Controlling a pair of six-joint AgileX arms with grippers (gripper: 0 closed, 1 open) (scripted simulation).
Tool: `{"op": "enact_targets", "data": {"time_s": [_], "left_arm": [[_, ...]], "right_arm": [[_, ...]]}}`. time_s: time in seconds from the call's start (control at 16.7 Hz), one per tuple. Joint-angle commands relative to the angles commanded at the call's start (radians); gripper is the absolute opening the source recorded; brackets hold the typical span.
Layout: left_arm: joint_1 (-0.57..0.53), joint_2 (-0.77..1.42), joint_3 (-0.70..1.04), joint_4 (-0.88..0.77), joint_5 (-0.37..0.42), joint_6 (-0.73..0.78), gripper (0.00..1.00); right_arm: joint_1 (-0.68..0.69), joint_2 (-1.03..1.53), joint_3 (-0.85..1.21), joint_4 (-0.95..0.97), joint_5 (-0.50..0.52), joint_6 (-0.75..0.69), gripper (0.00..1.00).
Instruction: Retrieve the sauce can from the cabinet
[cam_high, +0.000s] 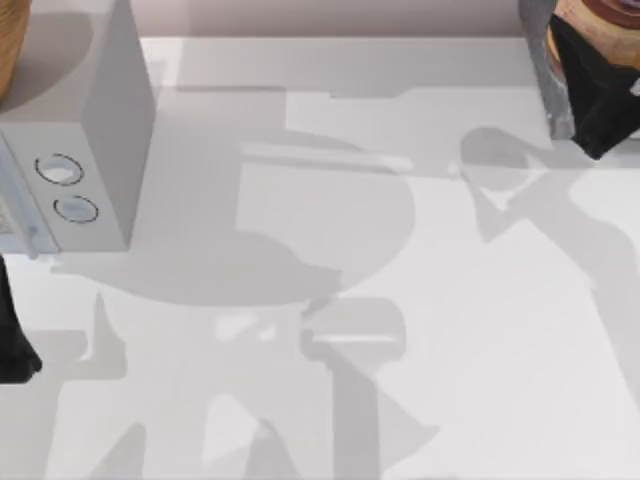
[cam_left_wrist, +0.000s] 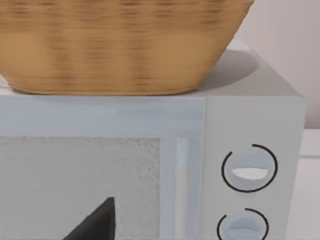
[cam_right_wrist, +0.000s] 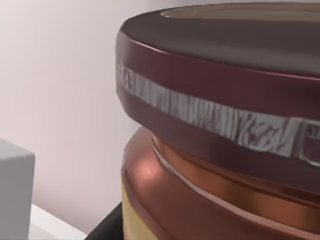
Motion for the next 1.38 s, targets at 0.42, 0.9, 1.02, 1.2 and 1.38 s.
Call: {"op": "enact_targets", "data": {"time_s": [0.42,0.9,1.02,1.2,1.38], "left_arm": [[0.000,0.000,0.000,0.000,0.000,0.000,1.00],[0.000,0.000,0.000,0.000,0.000,0.000,1.00],[0.000,0.000,0.000,0.000,0.000,0.000,1.00],[0.000,0.000,0.000,0.000,0.000,0.000,1.00],[0.000,0.000,0.000,0.000,0.000,0.000,1.00]], "right_arm": [[-0.057,0.607,0.174,0.275,-0.172,0.025,0.00],[-0.087,0.767,0.204,0.322,-0.224,0.040,0.00],[-0.082,0.766,0.200,0.320,-0.222,0.041,0.00],[-0.062,0.804,0.236,0.311,-0.204,0.040,0.00],[-0.032,0.867,0.330,0.296,-0.172,0.038,0.00]]}}
